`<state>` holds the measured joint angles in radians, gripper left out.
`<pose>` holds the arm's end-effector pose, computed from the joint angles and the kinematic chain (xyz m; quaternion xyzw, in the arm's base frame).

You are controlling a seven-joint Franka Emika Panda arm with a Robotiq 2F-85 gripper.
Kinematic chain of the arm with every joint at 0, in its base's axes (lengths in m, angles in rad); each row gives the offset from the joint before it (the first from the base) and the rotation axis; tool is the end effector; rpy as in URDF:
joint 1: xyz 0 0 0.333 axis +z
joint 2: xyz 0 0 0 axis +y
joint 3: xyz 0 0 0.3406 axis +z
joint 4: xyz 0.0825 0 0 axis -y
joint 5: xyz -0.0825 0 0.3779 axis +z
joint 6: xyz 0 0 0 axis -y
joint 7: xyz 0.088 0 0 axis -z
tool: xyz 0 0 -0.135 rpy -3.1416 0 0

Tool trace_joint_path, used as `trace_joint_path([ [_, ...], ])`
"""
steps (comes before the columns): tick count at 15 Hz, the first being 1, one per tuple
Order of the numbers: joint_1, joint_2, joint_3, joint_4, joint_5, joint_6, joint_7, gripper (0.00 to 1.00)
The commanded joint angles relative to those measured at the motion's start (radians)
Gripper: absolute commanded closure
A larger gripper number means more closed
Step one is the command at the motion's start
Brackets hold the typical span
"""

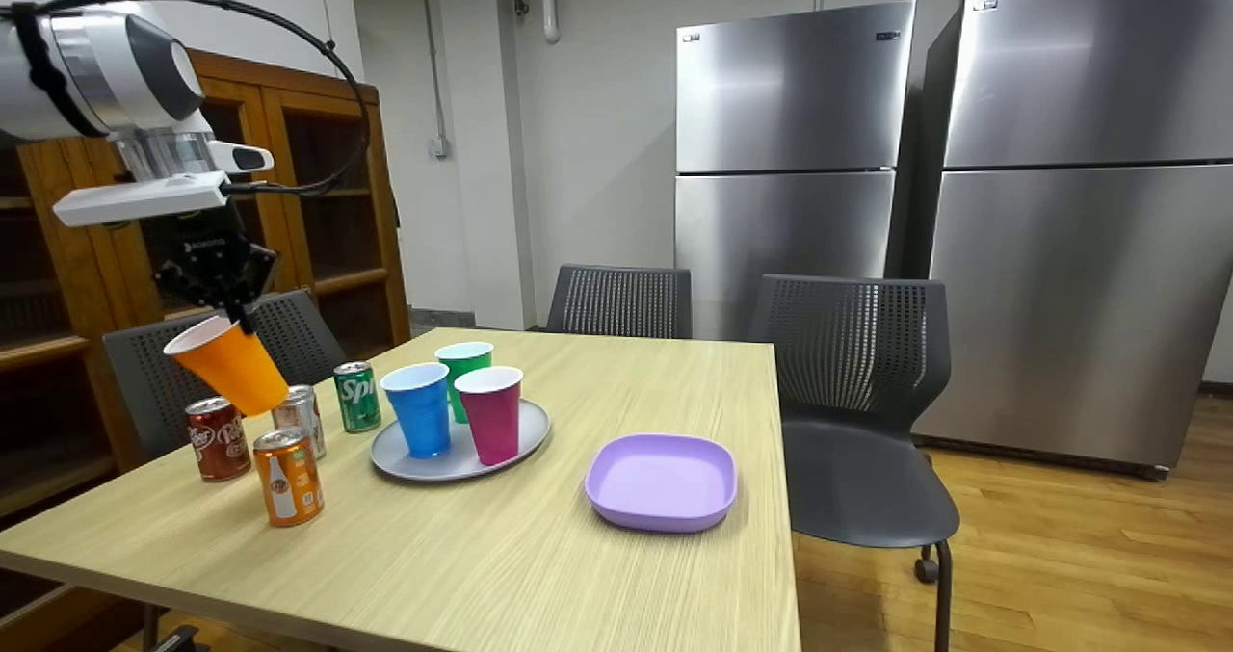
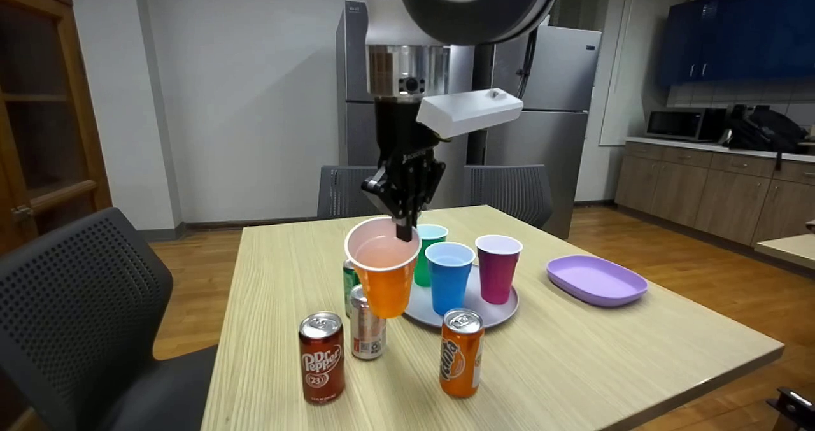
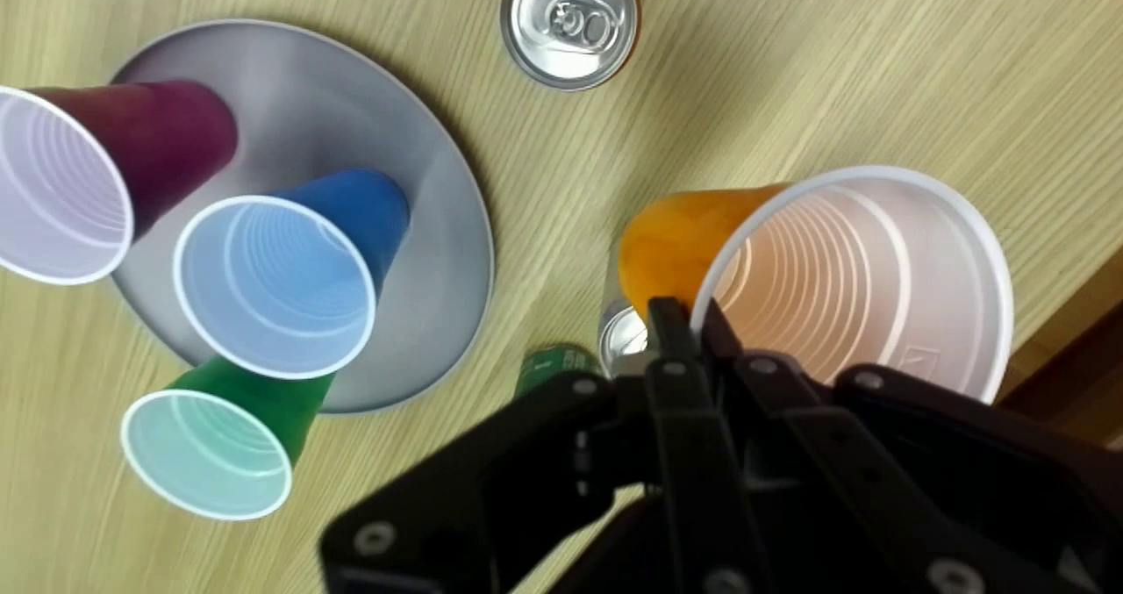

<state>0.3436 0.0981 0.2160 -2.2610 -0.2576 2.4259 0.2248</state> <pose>0.4589 0.2803 0.3268 0.9627 0.2571 0.0620 0.0579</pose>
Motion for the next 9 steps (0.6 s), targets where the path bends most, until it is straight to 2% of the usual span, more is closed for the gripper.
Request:
trace_joint_path([
  [1, -0.023, -0.121, 0.004, -0.060, -0.037, -0.028, 0.075, 0.99],
  [5, -0.062, -0.182, 0.003, -0.072, -0.013, -0.031, 0.095, 0.99],
  [9, -0.117, -0.214, -0.021, -0.078, 0.006, -0.012, 0.043, 0.99],
])
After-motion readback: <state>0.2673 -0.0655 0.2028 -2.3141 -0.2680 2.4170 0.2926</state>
